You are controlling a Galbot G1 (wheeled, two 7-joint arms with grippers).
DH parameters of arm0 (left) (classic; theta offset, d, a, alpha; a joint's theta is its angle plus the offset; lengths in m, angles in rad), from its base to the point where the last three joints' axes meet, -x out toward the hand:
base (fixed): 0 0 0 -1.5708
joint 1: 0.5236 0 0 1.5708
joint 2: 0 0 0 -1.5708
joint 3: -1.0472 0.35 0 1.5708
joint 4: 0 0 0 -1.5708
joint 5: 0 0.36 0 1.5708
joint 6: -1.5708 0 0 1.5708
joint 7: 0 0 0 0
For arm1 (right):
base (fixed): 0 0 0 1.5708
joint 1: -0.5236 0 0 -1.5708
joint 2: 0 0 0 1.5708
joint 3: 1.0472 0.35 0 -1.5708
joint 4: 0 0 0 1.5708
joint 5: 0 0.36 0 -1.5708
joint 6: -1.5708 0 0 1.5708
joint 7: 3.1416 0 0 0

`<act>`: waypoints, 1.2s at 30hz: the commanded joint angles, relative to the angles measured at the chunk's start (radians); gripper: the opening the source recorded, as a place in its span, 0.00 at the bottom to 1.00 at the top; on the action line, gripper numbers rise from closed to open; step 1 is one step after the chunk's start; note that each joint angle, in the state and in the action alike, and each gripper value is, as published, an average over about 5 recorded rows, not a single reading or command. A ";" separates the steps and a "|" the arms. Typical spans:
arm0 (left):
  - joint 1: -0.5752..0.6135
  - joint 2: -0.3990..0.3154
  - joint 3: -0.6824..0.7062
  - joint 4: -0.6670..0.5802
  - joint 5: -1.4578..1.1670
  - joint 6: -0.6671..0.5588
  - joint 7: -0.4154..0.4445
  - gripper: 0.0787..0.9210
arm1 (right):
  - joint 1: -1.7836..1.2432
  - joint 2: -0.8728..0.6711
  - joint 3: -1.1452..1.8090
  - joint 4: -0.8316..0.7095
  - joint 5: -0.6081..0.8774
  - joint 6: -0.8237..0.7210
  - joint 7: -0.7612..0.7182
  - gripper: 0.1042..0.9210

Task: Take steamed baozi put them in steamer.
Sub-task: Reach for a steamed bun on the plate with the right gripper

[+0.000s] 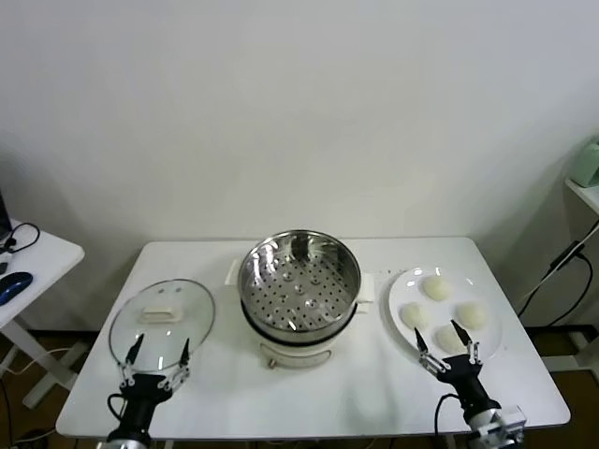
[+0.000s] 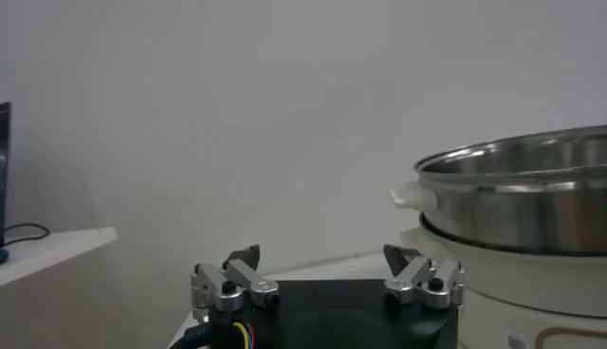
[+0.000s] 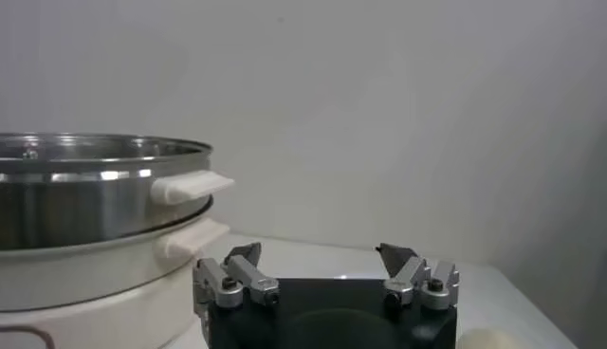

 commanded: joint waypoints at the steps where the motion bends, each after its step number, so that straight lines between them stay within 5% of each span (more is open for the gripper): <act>1: 0.010 0.011 0.004 -0.018 0.007 -0.013 0.001 0.88 | 0.126 -0.185 0.043 -0.028 -0.038 -0.101 -0.100 0.88; 8: 0.015 0.017 0.029 -0.032 0.004 -0.019 -0.003 0.88 | 0.355 -0.538 -0.054 -0.216 -0.053 -0.146 -0.361 0.88; 15: 0.010 0.002 0.036 -0.064 -0.012 0.007 -0.004 0.88 | 0.865 -0.736 -0.489 -0.511 -0.138 -0.093 -0.647 0.88; 26: 0.008 -0.006 0.037 -0.042 -0.008 0.007 -0.022 0.88 | 1.631 -0.627 -1.221 -0.930 -0.382 0.042 -0.976 0.88; 36: 0.001 -0.001 0.031 -0.032 -0.020 0.025 -0.032 0.88 | 1.779 -0.376 -1.397 -1.149 -0.530 0.063 -1.081 0.88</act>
